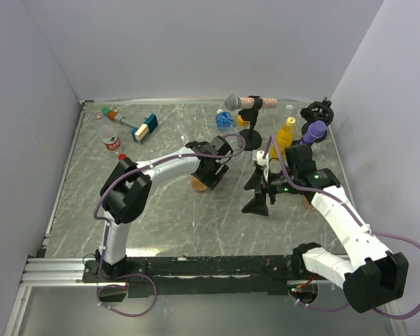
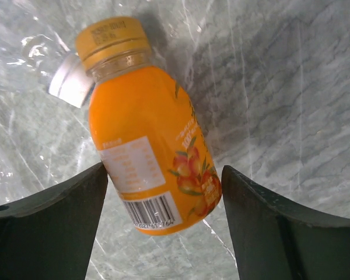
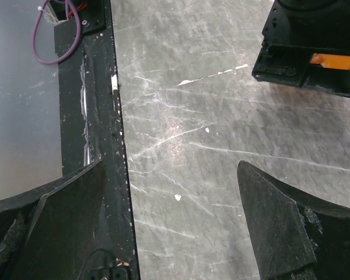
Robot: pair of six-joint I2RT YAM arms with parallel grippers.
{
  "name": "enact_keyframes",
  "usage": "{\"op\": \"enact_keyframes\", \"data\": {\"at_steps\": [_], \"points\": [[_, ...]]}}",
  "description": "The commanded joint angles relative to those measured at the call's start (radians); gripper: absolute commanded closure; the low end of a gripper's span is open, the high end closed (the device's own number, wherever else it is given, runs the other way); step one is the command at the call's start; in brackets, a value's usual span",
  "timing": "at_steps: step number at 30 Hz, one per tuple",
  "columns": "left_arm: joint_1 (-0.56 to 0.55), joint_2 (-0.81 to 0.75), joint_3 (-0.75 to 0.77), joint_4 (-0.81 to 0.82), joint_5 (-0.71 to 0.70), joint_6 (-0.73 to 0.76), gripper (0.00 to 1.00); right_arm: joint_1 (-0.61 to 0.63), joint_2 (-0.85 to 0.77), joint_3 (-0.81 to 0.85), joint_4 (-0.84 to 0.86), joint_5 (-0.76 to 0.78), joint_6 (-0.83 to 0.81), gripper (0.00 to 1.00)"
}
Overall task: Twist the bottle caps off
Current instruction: Pick up the plastic bottle from the center of the board.
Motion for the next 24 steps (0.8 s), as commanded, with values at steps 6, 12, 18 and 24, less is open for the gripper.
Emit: {"op": "enact_keyframes", "data": {"at_steps": [6, 12, 18, 24], "points": [[0.017, 0.039, 0.009, -0.002, 0.04, -0.05, 0.25, -0.007, 0.009, 0.003, 0.006, -0.03, -0.04, 0.0], [0.037, 0.048, -0.014, 0.007, 0.01, -0.127, 0.21, -0.007, 0.018, 0.006, -0.002, -0.034, -0.048, 0.0], [0.06, 0.062, -0.022, 0.026, 0.021, -0.213, 0.17, -0.007, 0.021, 0.008, -0.01, -0.037, -0.057, 0.0], [0.065, 0.054, -0.022, 0.032, 0.009, -0.267, 0.25, -0.007, 0.02, 0.008, -0.014, -0.04, -0.062, 0.0]]}}
